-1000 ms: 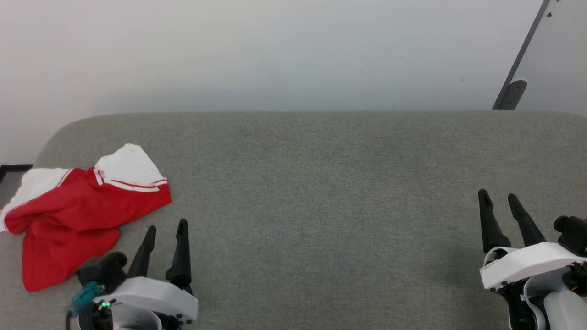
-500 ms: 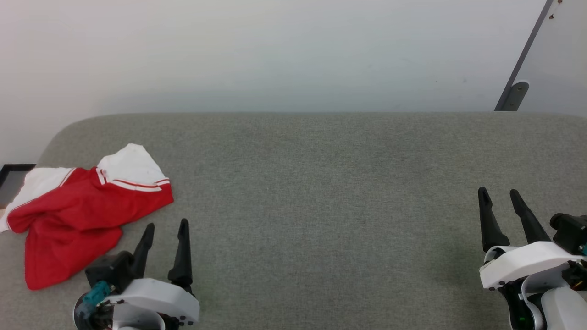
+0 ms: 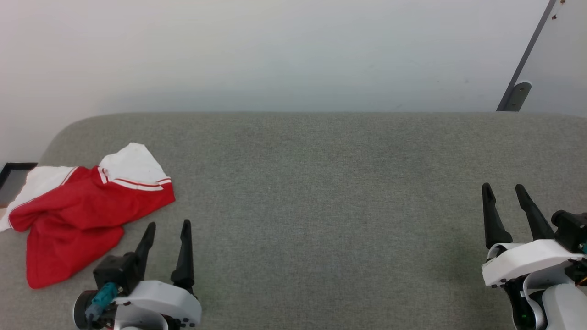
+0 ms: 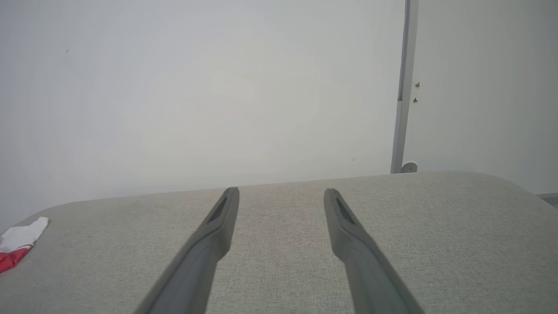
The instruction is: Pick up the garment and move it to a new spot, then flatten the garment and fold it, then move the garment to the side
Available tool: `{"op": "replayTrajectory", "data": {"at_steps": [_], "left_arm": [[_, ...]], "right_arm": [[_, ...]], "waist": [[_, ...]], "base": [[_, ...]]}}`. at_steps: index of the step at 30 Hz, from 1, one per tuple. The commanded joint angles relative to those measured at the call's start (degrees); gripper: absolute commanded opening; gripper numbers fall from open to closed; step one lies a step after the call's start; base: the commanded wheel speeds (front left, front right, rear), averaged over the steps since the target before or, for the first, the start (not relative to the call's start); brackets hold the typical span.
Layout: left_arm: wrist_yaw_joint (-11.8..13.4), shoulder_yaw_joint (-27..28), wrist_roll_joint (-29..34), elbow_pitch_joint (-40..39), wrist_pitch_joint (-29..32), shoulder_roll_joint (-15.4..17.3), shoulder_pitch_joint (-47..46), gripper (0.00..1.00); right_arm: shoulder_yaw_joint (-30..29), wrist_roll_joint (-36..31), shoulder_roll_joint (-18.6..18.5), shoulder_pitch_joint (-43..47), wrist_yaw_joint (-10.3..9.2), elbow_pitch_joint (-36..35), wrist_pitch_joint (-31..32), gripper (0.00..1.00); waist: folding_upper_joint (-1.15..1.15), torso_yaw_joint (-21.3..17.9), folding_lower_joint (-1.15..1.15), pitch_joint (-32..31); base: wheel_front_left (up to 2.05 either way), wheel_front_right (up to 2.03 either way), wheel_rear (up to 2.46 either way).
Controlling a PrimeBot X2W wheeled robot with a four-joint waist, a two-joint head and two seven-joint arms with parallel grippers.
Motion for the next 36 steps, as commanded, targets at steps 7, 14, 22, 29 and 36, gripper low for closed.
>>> {"op": "replayTrajectory", "data": {"at_steps": [7,14,22,29,36], "left_arm": [[-1.1,1.4,4.0,0.2,-1.2,-0.8,-1.0,1.0],[-1.8,1.5,7.5,0.5,-2.0,-1.4,-1.2,1.0],[-2.4,2.2,10.3,1.3,-2.7,-2.3,-1.0,1.0],[-1.7,2.9,11.6,0.9,-3.0,-3.2,-0.3,1.0],[-0.1,3.4,10.9,-0.6,-2.9,-4.2,0.9,1.0]], "right_arm": [[-1.4,-3.1,0.1,-0.8,-0.05,0.0,-1.3,1.0],[-2.1,-5.2,0.4,0.0,-0.05,-0.2,-2.0,1.0],[-0.1,-7.9,0.2,0.3,-0.06,-0.6,-2.8,1.0],[1.1,-8.9,-0.1,0.5,-0.07,-1.2,-3.1,1.0],[2.2,-8.8,-0.2,0.3,-0.07,-1.6,-3.1,1.0]], "waist": [[0.0,0.5,0.0,0.0],[0.0,2.4,0.0,-0.1],[0.0,8.3,0.0,-0.1],[0.0,14.8,0.0,0.2],[0.0,22.8,0.0,1.1]], "base": [[0.0,0.0,0.0],[0.0,0.0,0.0],[0.0,0.0,0.0],[0.0,0.0,0.0],[0.0,0.0,0.0]]}}
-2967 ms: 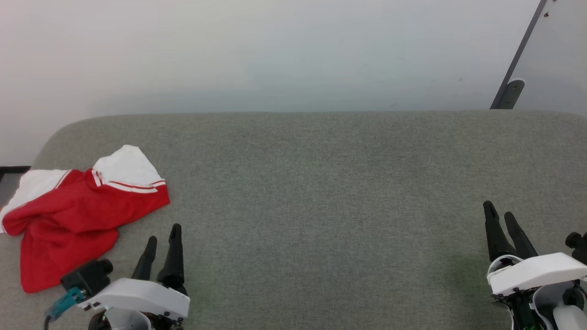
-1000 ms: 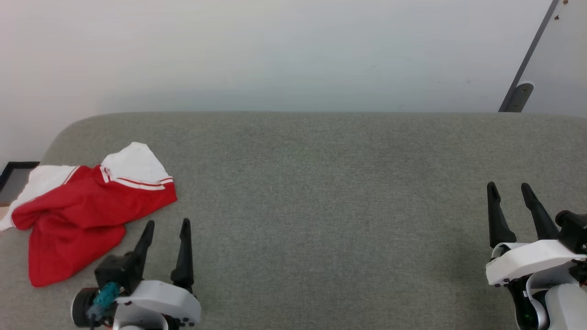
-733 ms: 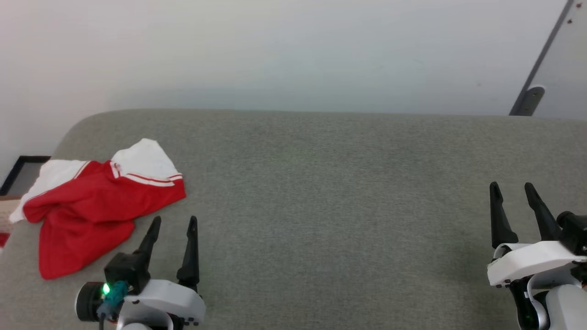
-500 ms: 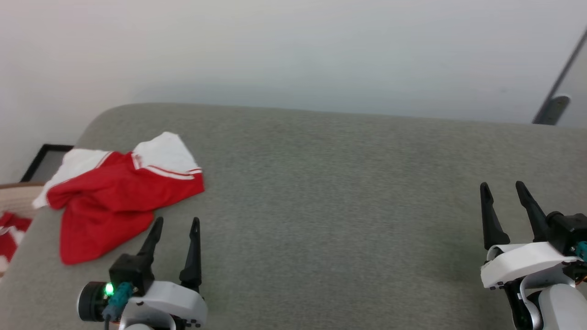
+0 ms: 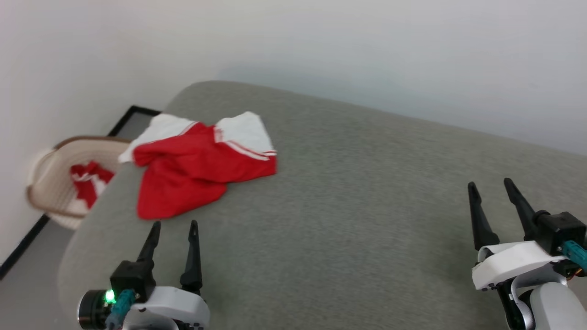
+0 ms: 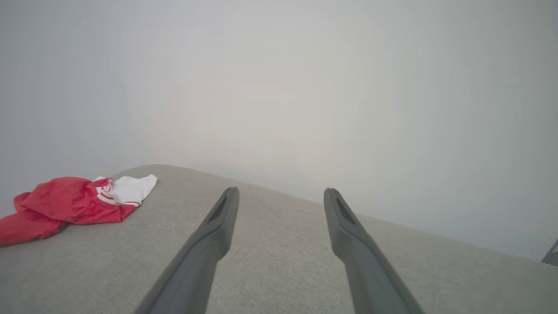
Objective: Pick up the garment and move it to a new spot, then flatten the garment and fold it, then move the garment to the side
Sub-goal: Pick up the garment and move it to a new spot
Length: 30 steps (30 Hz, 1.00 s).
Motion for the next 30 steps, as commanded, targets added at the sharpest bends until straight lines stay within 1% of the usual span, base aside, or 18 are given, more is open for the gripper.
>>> {"op": "replayTrajectory", "data": {"at_steps": [1,4,6,10,12,16,21,22,25,28,30], "left_arm": [[0.5,0.3,-0.5,-0.2,0.0,-0.1,0.5,1.0],[0.5,0.0,-0.8,-0.2,0.0,-0.3,0.7,1.0],[1.3,0.7,-1.3,-0.9,0.0,-0.3,1.4,1.0],[3.0,1.9,-3.1,-3.3,0.0,-0.4,2.8,1.0],[4.2,2.0,-4.5,-4.8,0.0,-0.4,3.8,1.0],[5.7,2.1,-6.0,-7.3,0.0,-0.4,5.7,1.0],[6.8,1.6,-7.2,-9.1,0.0,-0.4,7.2,1.0],[6.7,1.4,-7.3,-9.0,0.0,-0.4,7.3,1.0],[5.2,0.3,-6.1,-7.8,0.0,-0.4,5.5,1.0],[2.8,-1.4,-3.7,-5.4,0.0,-0.4,2.1,1.0],[0.7,-3.2,-1.6,-2.2,0.0,0.2,-1.3,1.0]], "right_arm": [[0.6,0.1,0.1,0.1,-0.08,-0.2,-0.3,1.0],[1.1,0.3,0.2,0.2,-0.08,-0.3,-0.3,1.0],[2.9,0.2,0.6,-0.6,-0.07,0.0,-0.3,1.0],[6.7,1.1,0.6,-3.0,-0.08,1.0,-0.3,1.0],[8.8,1.6,0.7,-4.4,-0.08,1.6,-0.3,1.0],[12.3,2.9,0.6,-7.0,-0.08,2.8,-0.3,1.0],[14.3,3.9,0.5,-8.6,-0.08,3.7,-0.3,1.0],[14.4,4.0,0.4,-8.7,-0.08,3.6,-0.3,1.0],[13.6,4.3,-0.2,-7.7,-0.08,3.6,-0.3,1.0],[11.8,4.0,-0.8,-6.0,-0.08,3.0,-0.3,1.0],[10.0,3.6,-1.4,-4.5,-0.08,2.3,-0.3,1.0]], "waist": [[0.0,6.1,0.0,0.9],[0.0,9.5,0.0,1.0],[0.0,10.6,0.0,1.5],[0.0,11.6,0.0,2.9],[0.0,11.9,0.0,3.4],[0.0,12.4,0.0,4.3],[0.0,12.6,0.0,4.9],[0.0,12.5,0.0,5.0],[0.0,12.3,0.0,5.3],[0.0,11.8,0.0,5.8],[0.0,11.4,0.0,6.1]], "base": [[0.0,0.0,0.0],[0.0,0.0,0.0],[0.0,0.0,0.0],[0.0,0.0,0.0],[0.0,0.0,0.0],[0.0,0.0,0.0],[0.0,0.0,0.0],[0.0,0.0,0.0],[0.0,0.0,0.0],[0.0,0.0,0.0],[0.0,0.0,0.0]]}}
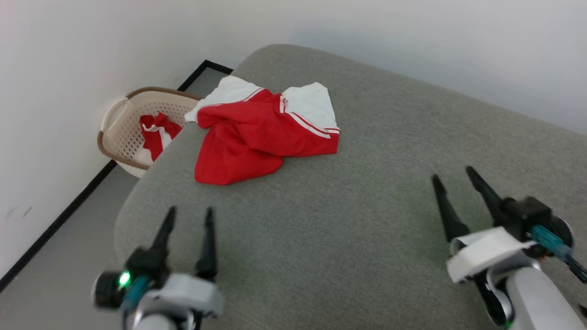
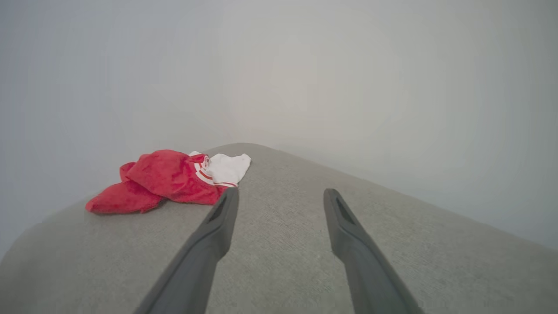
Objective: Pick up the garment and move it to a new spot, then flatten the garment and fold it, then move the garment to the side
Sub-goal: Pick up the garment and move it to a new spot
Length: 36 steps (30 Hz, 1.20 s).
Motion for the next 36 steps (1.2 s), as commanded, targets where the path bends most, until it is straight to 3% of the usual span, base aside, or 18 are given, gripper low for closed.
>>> {"op": "replayTrajectory", "data": {"at_steps": [1,7,13,18,26,33,34,35,36], "left_arm": [[-1.1,-1.3,1.2,2.2,0.0,0.4,-2.9,1.0],[-3.5,0.7,-0.9,12.3,0.0,2.8,-16.3,1.0],[-5.0,3.0,-8.7,29.2,3.9,6.8,-31.8,1.0],[-5.1,-0.6,-15.5,39.1,14.8,10.9,-40.7,1.0],[-5.1,-5.4,-28.1,45.5,35.2,18.9,-46.7,1.0],[-5.1,-7.0,-30.9,52.5,45.1,20.0,-47.7,1.0],[-5.1,-7.2,-31.0,53.2,45.3,19.8,-47.5,0.82],[-5.1,-7.3,-31.2,53.8,45.3,19.4,-47.2,0.55],[-5.1,-7.5,-31.6,54.2,45.0,19.0,-46.9,0.19]], "right_arm": [[-1.4,-0.5,-0.4,1.7,-0.08,-0.7,-0.3,1.0],[-1.5,-1.4,-1.5,1.5,-0.08,-3.1,-0.3,1.0],[-3.0,-0.2,-2.4,-0.9,-0.08,-5.2,-0.3,1.0],[-3.5,0.4,-1.9,-2.7,-0.08,-6.7,-0.3,1.0],[-3.0,0.9,-1.3,-4.5,-0.08,-8.7,-0.3,1.0],[-2.6,0.7,-1.4,-5.3,-0.08,-10.1,-0.3,1.0],[-2.7,0.7,-1.3,-5.2,-0.08,-10.4,-0.3,1.0],[-2.9,0.6,-1.3,-4.9,-0.08,-10.5,-0.3,1.0],[-3.0,0.5,-1.2,-4.5,-0.08,-10.5,-0.3,1.0]], "waist": [[0.0,-0.8,0.0,0.4],[0.0,-10.2,0.0,6.4],[0.0,-17.9,0.0,13.3],[0.0,-22.1,0.0,18.1],[0.0,-27.1,0.0,22.2],[0.0,-28.9,0.0,22.9],[0.0,-29.0,0.0,22.7],[0.0,-28.9,0.0,22.4],[0.0,-28.8,0.0,22.0]], "base": [[0.0,0.0,0.0],[0.0,0.0,0.0],[0.0,0.0,0.0],[0.0,0.0,0.0],[0.0,0.0,0.0],[0.0,0.0,0.0],[0.0,0.0,0.0],[0.0,0.0,0.0],[0.0,0.0,0.0]]}}
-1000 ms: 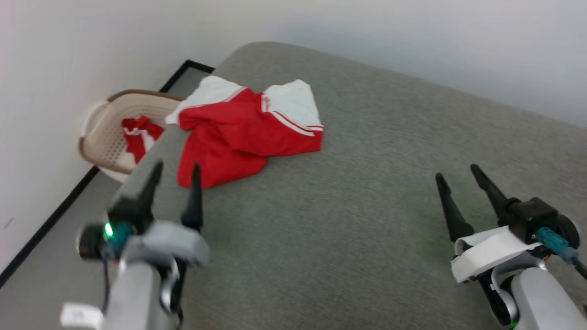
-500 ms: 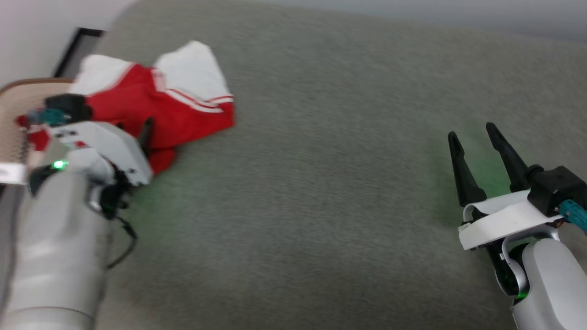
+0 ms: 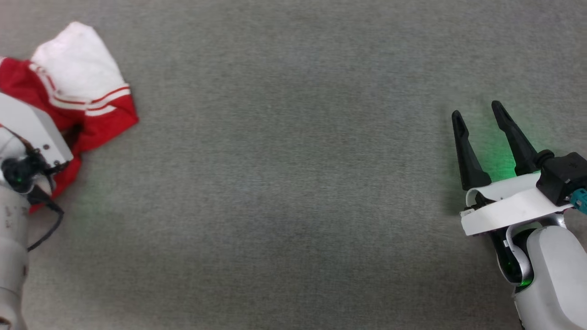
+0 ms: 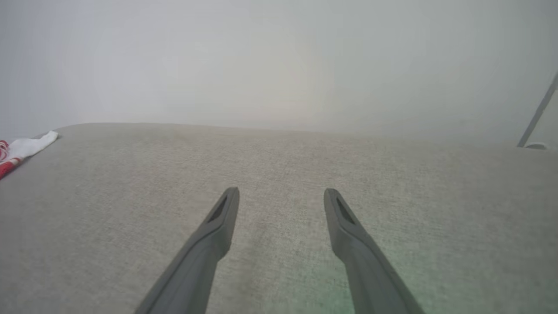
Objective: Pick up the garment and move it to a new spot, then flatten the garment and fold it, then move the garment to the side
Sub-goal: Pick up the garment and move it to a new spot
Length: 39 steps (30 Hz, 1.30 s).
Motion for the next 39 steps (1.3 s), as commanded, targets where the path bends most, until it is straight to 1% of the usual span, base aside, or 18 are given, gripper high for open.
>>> {"op": "replayTrajectory", "data": {"at_steps": [1,3,7,10,13,15,17,22,28,34,39], "left_arm": [[-0.1,-1.5,-0.8,3.1,0.0,-5.1,4.2,0.0],[-0.1,-1.4,-0.9,3.3,-1.1,-5.1,4.4,0.0],[-0.2,-1.8,0.2,2.4,-8.8,-3.9,4.3,0.0],[-0.2,-1.7,-0.2,1.3,-13.4,-3.2,3.1,0.0],[-0.1,-1.4,-1.0,-0.3,-17.5,-1.6,2.6,0.0],[0.0,-1.9,-1.9,-2.1,-18.9,-1.0,2.6,0.0],[0.0,-3.1,-3.1,-4.6,-19.4,-1.6,3.0,0.0],[0.0,-7.1,-7.8,-14.4,-18.4,-2.3,4.7,0.0],[0.0,-12.5,-14.2,-28.9,-14.0,-3.3,8.6,0.0],[0.0,-18.8,-15.5,-41.4,-10.0,-4.9,12.4,0.0],[0.0,-23.7,-16.0,-47.7,-6.8,-8.4,11.8,0.0]], "right_arm": [[-0.1,-0.2,0.3,0.2,-0.08,-0.3,-0.3,1.0],[0.1,-0.2,0.3,0.4,-0.08,-0.3,-0.3,1.0],[0.6,-0.2,0.7,1.3,-0.08,0.2,-0.3,1.0],[0.6,-0.2,1.2,2.1,-0.08,0.8,-0.3,1.0],[0.3,-0.1,1.9,3.0,-0.08,1.3,-0.3,1.0],[-0.1,0.1,2.5,3.7,-0.08,1.5,-0.3,1.0],[-0.5,0.2,3.1,4.4,-0.08,1.7,-0.3,1.0],[-1.8,0.5,4.6,6.3,-0.08,1.6,-0.3,1.0],[-3.9,1.0,6.1,8.5,-0.08,1.2,-0.3,1.0],[-6.0,1.7,7.4,9.4,-0.08,-0.1,-0.3,1.0],[-7.6,2.4,8.1,8.3,-0.08,-1.1,-0.3,1.0]], "waist": [[0.0,-1.5,0.0,0.7],[0.0,-1.3,0.0,0.2],[0.0,-0.6,0.0,-3.4],[0.0,-0.2,0.0,-6.9],[0.0,-0.2,0.0,-9.8],[0.0,-0.3,0.0,-11.3],[0.0,-0.6,0.0,-12.5],[0.0,-2.0,0.0,-14.7],[0.0,-5.4,0.0,-16.1],[0.0,-10.3,0.0,-15.3],[0.0,-14.9,0.0,-12.8]], "base": [[0.0,0.0,0.0],[0.0,0.0,0.0],[0.0,0.0,0.0],[0.0,0.0,0.0],[0.0,0.0,0.0],[0.0,0.0,0.0],[0.0,0.0,0.0],[0.0,0.0,0.0],[0.0,0.0,0.0],[0.0,0.0,0.0],[0.0,0.0,0.0]]}}
